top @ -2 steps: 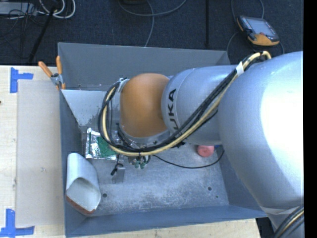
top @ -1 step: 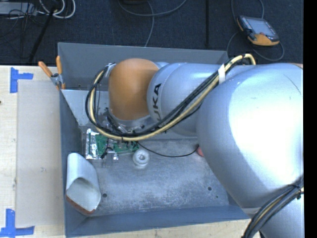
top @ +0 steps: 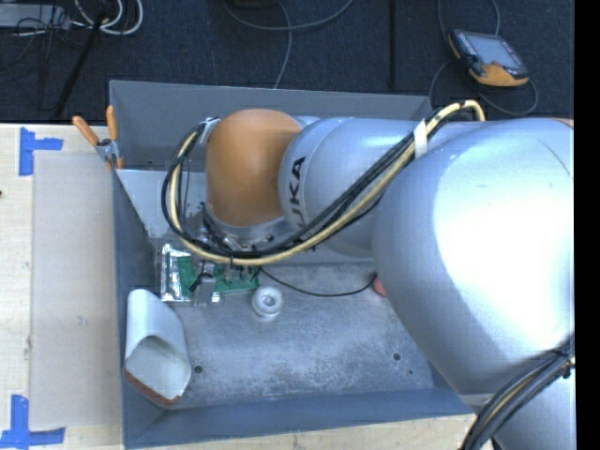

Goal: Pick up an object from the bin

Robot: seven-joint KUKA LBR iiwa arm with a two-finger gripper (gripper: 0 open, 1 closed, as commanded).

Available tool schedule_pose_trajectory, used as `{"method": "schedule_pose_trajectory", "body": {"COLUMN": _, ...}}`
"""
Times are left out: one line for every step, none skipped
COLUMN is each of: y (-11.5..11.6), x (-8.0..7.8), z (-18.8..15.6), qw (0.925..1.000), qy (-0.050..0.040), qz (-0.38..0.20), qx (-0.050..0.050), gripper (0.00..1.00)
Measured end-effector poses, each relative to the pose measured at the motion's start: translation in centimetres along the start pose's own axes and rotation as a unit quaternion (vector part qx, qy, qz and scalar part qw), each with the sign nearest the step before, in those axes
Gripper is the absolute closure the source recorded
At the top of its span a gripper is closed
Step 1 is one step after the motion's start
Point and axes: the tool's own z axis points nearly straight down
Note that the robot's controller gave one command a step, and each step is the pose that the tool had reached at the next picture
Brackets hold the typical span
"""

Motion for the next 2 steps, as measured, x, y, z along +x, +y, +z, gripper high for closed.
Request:
{"method": "schedule_pose_trajectory", "body": {"y": 1.2, "x": 2.8, "z": -9.3, "qw": 1.0, "qy": -0.0016, "qz": 0.004, "qx": -0.001, "gripper": 1.0}}
{"method": "schedule_pose_trajectory", "body": {"y": 2.0, "x": 10.1, "z": -14.6, "qw": 1.0, "qy": 0.0021, "qz": -0.002, "qx": 0.0, "gripper": 1.0}}
